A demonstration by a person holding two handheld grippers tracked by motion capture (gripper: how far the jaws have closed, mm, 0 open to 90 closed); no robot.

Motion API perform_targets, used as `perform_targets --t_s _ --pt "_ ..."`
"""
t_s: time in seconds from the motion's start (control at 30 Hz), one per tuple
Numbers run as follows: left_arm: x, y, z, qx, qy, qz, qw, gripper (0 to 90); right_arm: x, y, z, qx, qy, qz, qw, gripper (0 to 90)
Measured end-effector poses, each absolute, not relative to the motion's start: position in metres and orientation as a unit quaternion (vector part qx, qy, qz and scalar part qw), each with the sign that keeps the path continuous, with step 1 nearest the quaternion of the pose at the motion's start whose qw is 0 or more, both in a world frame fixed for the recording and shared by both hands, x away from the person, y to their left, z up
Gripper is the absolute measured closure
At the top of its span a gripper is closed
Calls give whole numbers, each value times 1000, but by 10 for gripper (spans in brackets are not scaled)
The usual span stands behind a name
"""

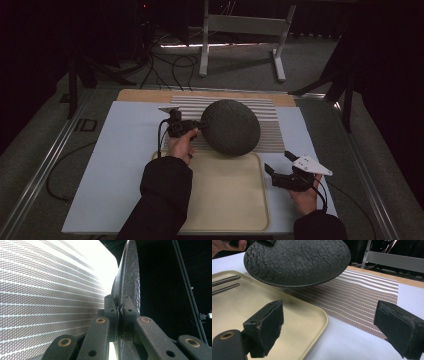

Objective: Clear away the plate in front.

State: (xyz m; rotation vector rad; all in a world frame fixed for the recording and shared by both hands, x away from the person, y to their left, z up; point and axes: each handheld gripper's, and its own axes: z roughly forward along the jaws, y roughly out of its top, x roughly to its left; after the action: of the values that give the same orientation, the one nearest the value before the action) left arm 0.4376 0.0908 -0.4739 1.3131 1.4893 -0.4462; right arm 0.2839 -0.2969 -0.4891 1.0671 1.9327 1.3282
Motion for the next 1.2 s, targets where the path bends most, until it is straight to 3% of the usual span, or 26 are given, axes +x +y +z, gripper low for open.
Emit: perform_targets --t_s 1.2 --pt "403 136 -497 545 627 -195 522 868 285 -296 -490 397 723 492 280 91"
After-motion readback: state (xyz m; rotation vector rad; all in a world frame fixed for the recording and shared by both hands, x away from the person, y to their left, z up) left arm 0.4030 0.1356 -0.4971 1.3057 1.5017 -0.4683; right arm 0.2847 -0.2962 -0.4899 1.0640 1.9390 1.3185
